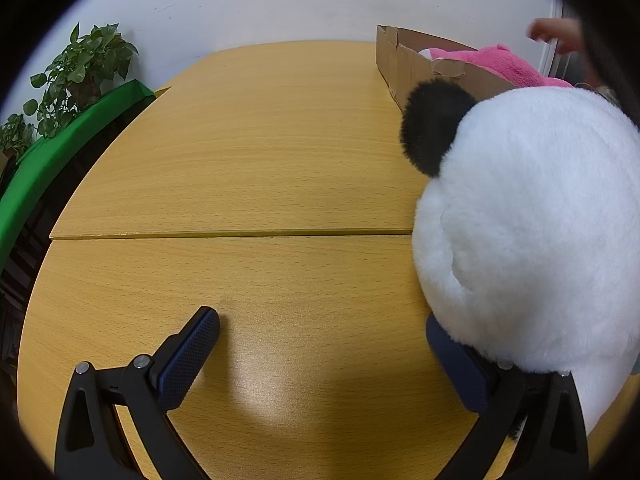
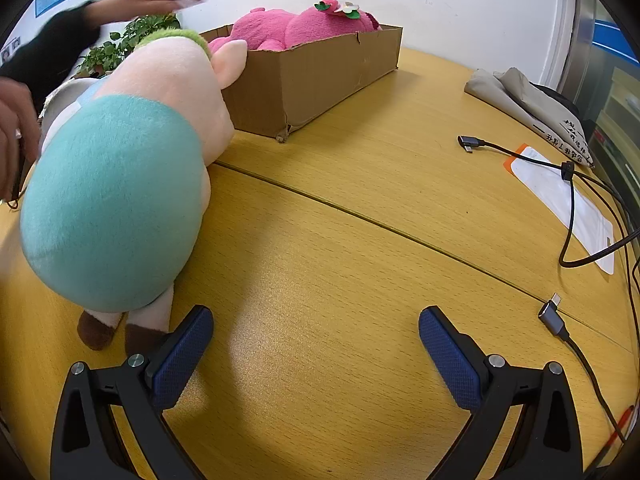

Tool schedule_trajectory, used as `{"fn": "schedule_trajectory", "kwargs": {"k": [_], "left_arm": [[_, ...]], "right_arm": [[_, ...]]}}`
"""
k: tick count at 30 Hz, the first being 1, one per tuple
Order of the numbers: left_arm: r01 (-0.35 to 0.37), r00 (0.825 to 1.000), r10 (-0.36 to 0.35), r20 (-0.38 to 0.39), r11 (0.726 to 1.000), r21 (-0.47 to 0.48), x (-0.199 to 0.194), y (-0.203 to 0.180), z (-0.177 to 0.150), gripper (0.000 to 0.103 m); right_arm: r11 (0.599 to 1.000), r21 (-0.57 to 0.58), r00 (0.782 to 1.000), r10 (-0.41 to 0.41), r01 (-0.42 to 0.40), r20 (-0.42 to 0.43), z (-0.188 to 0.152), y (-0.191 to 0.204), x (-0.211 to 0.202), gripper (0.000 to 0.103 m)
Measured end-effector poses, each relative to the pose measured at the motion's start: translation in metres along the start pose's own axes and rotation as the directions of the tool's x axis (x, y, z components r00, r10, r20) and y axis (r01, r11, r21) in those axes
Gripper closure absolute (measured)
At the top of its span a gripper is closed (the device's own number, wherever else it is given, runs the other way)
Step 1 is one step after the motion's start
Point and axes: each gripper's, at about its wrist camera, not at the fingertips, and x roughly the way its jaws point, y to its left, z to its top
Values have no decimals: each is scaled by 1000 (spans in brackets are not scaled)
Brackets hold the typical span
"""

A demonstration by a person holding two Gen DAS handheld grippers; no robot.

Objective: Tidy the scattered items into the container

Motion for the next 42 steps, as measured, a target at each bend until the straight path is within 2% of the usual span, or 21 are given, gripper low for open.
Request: {"fn": "schedule_trajectory", "kwargs": {"k": [26,32,35,39,42], "left_arm": [[10,1000,-10,0,1000,15,0,0,0,0],[5,1000,-5,0,1000,6,0,0,0,0],[-27,1000,27,-1,999,-36,-3,-2,-4,0],[-45,999,45,-2,997,-61,-5,-3,-6,0],[-45,999,45,-2,997,-61,-6,-3,-6,0]], "right_arm": [[1000,3,1000,-4,4,0,0,1,0,0],[999,42,999,-32,32,-1,1,4,1,0],[990,109,996,-86,86,-6,-8,8,-5,0],[991,108,997,-81,81,-5,-29,24,-21,0],[984,143,994,-107,107,-9,-42,35,-29,0]]}}
